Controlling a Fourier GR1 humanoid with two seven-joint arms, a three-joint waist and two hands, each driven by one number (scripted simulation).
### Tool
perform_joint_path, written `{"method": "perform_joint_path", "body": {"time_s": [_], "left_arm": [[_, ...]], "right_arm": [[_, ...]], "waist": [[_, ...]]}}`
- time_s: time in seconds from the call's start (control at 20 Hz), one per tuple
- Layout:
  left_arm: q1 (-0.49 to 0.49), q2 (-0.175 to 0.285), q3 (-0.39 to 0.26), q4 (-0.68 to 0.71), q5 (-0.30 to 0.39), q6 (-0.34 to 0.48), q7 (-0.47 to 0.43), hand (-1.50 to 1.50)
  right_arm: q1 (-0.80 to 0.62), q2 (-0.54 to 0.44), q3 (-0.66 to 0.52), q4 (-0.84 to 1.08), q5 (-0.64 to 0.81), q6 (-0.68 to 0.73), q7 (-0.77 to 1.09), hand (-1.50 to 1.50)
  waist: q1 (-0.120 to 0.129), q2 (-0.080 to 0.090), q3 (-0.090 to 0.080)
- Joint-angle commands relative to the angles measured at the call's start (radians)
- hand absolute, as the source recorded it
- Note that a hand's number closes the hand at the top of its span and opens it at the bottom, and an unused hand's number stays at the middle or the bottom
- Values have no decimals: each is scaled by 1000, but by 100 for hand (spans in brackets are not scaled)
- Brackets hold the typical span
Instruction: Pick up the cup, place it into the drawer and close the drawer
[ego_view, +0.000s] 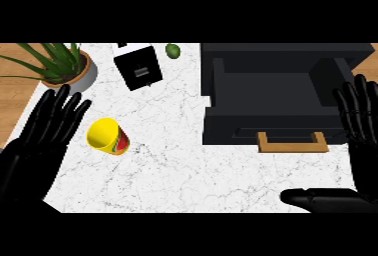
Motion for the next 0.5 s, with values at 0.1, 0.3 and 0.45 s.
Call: {"method": "perform_joint_path", "body": {"time_s": [0.1, 0.3, 0.45], "left_arm": [[25, 38, 78, 135, 182, -124, 9, -150], [-4, 54, 128, 253, 164, -180, -41, -150], [55, 62, 156, 345, 91, -236, -139, -150]], "right_arm": [[-21, -47, -31, 33, -20, 54, 28, -150], [42, -18, -24, 39, -4, 70, -50, -150], [5, -9, -21, 56, -4, 60, -34, -150]], "waist": [[3, 0, 0], [0, -1, 1], [2, -1, 0]]}}
